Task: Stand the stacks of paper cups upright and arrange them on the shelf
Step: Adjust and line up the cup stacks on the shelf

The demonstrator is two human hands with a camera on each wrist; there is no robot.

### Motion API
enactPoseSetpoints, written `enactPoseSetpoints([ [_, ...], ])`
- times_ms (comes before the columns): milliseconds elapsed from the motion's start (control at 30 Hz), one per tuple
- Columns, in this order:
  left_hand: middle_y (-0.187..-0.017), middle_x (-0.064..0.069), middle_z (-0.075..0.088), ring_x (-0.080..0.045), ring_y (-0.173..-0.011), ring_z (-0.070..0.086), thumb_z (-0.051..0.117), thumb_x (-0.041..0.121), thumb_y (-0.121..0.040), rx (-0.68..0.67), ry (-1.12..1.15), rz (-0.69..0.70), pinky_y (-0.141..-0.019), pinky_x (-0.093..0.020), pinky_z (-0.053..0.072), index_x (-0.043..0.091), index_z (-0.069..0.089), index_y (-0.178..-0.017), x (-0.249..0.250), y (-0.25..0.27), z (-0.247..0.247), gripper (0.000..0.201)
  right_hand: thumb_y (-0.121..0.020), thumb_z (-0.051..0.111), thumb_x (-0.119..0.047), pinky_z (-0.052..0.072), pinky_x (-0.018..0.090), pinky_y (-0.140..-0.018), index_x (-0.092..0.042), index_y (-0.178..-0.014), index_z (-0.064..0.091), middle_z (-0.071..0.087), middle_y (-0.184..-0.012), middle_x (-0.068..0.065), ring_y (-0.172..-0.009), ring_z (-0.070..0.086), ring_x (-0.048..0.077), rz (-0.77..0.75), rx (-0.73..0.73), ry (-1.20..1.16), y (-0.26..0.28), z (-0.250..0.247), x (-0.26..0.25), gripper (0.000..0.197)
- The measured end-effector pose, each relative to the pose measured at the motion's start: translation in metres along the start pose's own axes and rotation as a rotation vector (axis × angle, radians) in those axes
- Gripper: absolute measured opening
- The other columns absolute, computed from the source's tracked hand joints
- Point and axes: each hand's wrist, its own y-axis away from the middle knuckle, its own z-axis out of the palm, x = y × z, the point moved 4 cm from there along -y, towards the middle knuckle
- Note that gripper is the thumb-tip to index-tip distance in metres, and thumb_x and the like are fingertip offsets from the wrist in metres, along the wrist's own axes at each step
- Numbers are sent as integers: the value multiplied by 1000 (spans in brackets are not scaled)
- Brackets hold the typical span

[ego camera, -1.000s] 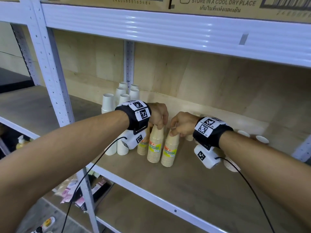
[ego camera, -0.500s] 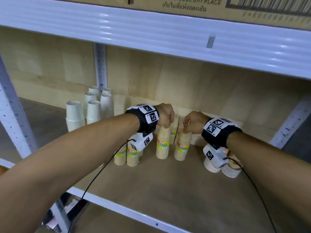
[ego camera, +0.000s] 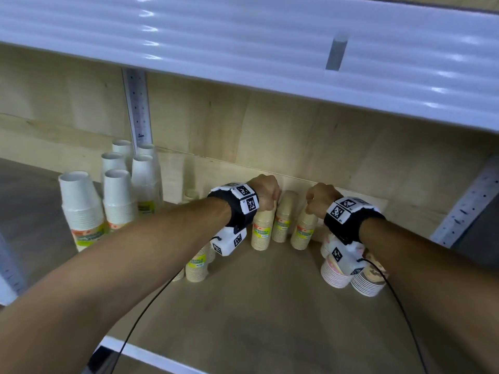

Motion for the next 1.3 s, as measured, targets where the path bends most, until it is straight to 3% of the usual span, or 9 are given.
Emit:
enactPoseSetpoints([
  [100, -120, -7, 63, -23, -107, 62, 64, 1, -85, -6, 6, -5, -79, -25, 48, 8, 69, -115, 0, -8, 4, 31, -82, 66, -5, 34, 19, -51, 1, -97, 71, 69, -103, 15, -80, 58, 22, 15, 15, -3, -12, 4, 7, 17],
  [267, -118, -7, 67, -23, -106, 64, 66, 2, -85, -18, 9, -8, -82, -26, 51, 9, 70, -115, -2, -18, 9, 32, -82, 67, -6, 40, 24, -64, -4, -97, 70, 68, -104, 14, -84, 59, 24, 10, 33, -11, -23, 11, 9, 16],
  [633, -122, -6, 65, -22, -107, 62, 66, 3, -84, -43, 25, -14, -85, -26, 51, 12, 69, -117, -11, -29, 18, 34, -84, 63, -7, 43, 27, -71, -2, -103, 69, 66, -109, 15, -98, 63, 31, -4, 64, -31, -39, 19, 10, 21],
  [833, -121, -4, 64, -22, -108, 61, 64, 4, -87, -37, 23, -14, -78, -22, 45, 15, 68, -116, -11, -32, 23, 31, -83, 63, -12, 44, 29, -71, -6, -100, 67, 64, -109, 15, -96, 62, 32, -8, 91, -58, -42, 23, 14, 17],
  [1000, -124, -6, 61, -24, -110, 60, 63, 6, -89, -30, 12, -12, -76, -22, 43, 16, 68, -117, -9, -32, 22, 30, -88, 62, -19, 47, 32, -83, -8, -118, 61, 60, -121, 12, -105, 59, 32, -11, 110, -42, -38, 19, 16, 32],
  [1067, -124, -7, 61, -25, -110, 60, 64, 8, -89, -30, 17, -14, -77, -24, 45, 15, 68, -117, -9, -31, 21, 29, -87, 62, -21, 49, 33, -79, -9, -114, 60, 58, -115, 11, -102, 60, 31, -30, 104, -19, -34, 16, 12, 29],
  [1133, -124, -7, 61, -25, -109, 60, 65, 9, -88, -19, 26, -14, -79, -25, 47, 15, 68, -116, -8, -29, 19, 28, -84, 60, -18, 47, 30, -67, -15, -103, 58, 56, -108, 8, -95, 60, 30, -31, 109, -12, -30, 11, 9, 20],
  [1167, -124, -7, 61, -24, -110, 60, 66, 10, -88, -13, 28, -12, -80, -25, 48, 14, 68, -116, -8, -27, 17, 28, -83, 59, -17, 44, 29, -66, -16, -107, 58, 56, -112, 7, -96, 60, 29, -27, 118, -21, -29, 8, 7, 24],
  [1300, -122, -6, 61, -21, -104, 59, 69, 20, -89, 16, 32, -15, -80, -25, 46, 16, 66, -119, -11, -16, 4, 30, -88, 56, -22, 51, 39, -88, -14, -126, 56, 52, -130, 10, -112, 55, 30, -42, 121, -43, -21, 0, -7, 39],
])
